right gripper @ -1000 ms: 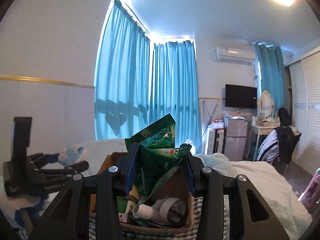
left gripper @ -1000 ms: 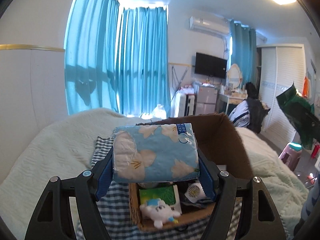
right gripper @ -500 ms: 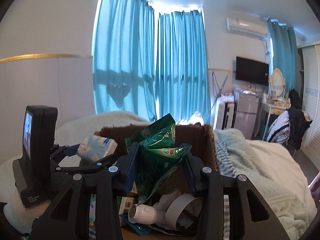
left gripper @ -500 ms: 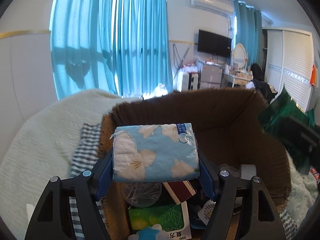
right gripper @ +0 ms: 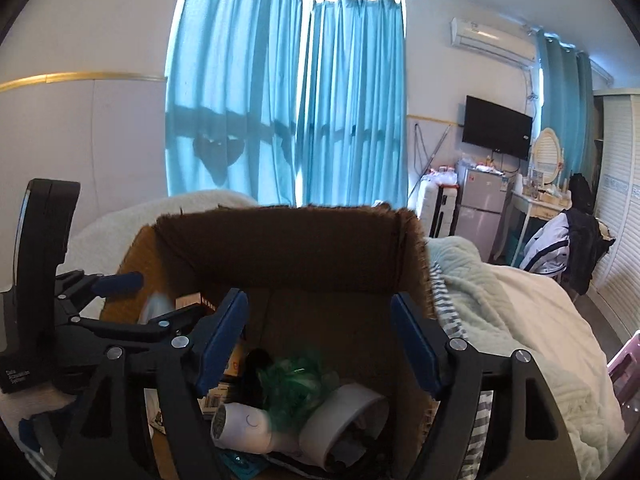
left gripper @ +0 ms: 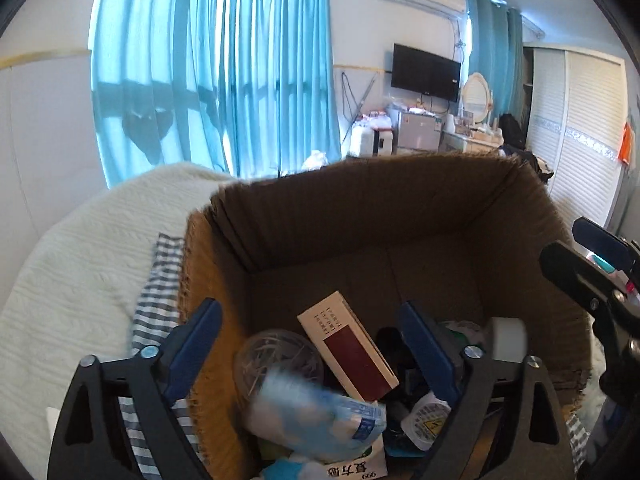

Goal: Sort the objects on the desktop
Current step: 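Carry the tissue pack and snack bag over the box and open both grippers, then withdraw both grippers from the box toward the remaining items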

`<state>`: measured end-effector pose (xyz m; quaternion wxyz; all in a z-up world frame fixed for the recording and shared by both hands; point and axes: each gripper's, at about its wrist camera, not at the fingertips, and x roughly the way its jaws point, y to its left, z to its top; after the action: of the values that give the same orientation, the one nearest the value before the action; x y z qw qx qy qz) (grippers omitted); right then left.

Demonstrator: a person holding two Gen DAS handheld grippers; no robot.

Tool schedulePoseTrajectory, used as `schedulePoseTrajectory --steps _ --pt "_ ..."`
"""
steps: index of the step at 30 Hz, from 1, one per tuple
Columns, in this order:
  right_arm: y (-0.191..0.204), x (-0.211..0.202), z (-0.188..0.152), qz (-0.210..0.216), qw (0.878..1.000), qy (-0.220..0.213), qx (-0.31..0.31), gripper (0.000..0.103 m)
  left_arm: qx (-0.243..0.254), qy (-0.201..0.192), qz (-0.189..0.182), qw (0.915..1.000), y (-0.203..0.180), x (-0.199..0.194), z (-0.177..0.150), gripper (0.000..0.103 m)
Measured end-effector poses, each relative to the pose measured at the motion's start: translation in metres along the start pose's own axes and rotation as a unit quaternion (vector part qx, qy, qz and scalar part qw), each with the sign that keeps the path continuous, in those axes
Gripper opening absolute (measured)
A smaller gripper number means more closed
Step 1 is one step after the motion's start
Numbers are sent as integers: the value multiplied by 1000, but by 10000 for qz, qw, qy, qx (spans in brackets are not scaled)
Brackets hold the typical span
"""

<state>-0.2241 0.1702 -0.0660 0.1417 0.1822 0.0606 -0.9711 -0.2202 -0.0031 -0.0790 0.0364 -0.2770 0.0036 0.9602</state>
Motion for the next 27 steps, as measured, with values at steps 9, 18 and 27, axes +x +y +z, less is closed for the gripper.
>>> schedulePoseTrajectory --steps 9,18,27 --pt "-6 -71 21 -60 9986 -522 83 93 -43 -484 94 9988 18 -66 6 103" --pt "-5 -171 12 -233 9942 -1051 31 103 -34 -1106 78 9938 17 -147 -5 103" --pt "-3 -228 -2 -507 9923 -1120 -117 103 72 -1564 327 9871 -5 -188 -39 103"
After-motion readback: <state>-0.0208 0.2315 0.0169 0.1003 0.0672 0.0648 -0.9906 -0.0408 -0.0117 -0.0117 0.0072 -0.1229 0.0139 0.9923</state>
